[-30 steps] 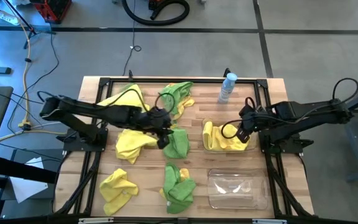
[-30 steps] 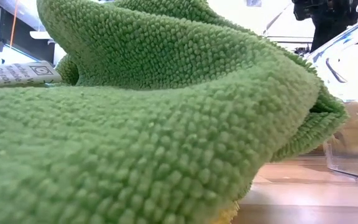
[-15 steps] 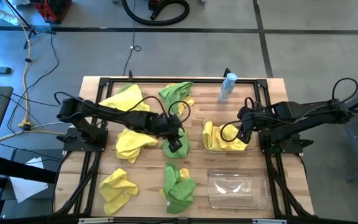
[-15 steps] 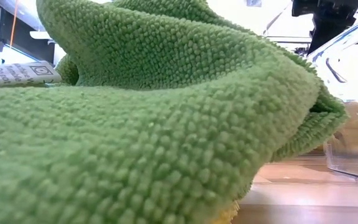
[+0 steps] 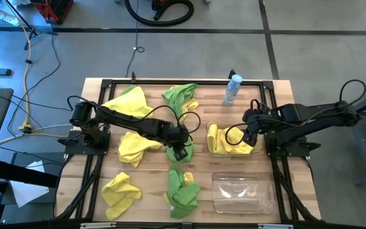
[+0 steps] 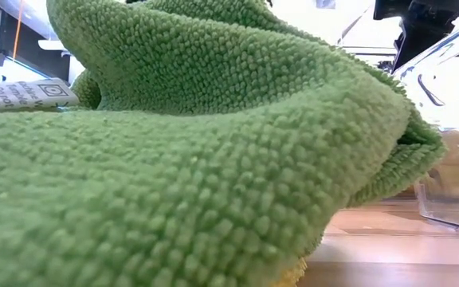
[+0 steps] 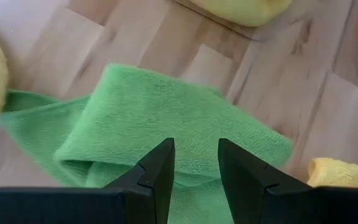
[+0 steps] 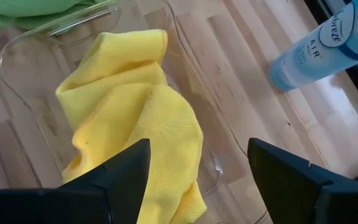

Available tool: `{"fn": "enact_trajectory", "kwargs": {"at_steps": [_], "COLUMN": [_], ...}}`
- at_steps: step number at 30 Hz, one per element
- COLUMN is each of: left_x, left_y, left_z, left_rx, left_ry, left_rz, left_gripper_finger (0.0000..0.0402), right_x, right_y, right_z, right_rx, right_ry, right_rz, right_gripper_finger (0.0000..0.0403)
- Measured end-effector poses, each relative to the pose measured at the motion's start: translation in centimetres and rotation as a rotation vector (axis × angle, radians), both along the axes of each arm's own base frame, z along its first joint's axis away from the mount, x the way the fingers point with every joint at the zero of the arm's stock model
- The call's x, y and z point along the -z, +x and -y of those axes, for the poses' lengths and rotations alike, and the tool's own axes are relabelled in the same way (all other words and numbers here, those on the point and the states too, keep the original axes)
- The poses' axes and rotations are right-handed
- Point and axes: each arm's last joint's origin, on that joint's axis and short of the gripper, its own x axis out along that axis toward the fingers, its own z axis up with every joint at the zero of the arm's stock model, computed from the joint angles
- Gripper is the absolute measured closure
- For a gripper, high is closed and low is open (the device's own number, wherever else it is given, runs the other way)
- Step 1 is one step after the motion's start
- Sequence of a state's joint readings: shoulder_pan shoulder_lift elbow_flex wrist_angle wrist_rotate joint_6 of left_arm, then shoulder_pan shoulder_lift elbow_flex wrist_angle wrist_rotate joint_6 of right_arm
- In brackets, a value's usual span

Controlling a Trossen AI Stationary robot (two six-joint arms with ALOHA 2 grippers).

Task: Sort microfiber towel by color & place in baskets
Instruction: Put the green microfiber towel into the bottom transparent bin

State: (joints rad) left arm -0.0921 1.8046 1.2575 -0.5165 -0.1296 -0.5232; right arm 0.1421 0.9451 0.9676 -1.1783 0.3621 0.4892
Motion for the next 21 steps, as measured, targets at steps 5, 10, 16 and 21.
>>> {"fn": "enact_trajectory", "kwargs": {"at_steps": [5,10,16,21], "left_x": [0.0,0.0,0.0,0.0], "left_y": [0.0,0.1,0.2,0.2], "left_z": [-0.1,-0.7,-1.6,-2.1], "left_rx": [-0.002,-0.068,-0.084,-0.094], "left_ry": [0.0,-0.029,-0.091,-0.114], "left_rz": [0.0,0.011,0.007,0.006], "left_gripper_finger": [0.0289,0.0289,0.0289,0.0289], "right_x": [0.0,0.0,-0.1,-0.1], "right_y": [0.0,0.0,0.1,0.3], "right_z": [0.0,0.0,0.0,0.0], "right_rx": [0.0,0.003,0.006,0.006], "right_ry": [0.0,0.002,0.005,0.009], "right_rz": [0.0,0.002,0.015,0.034], "right_gripper_finger": [0.0137,0.0137,0.0137,0.0137]}}
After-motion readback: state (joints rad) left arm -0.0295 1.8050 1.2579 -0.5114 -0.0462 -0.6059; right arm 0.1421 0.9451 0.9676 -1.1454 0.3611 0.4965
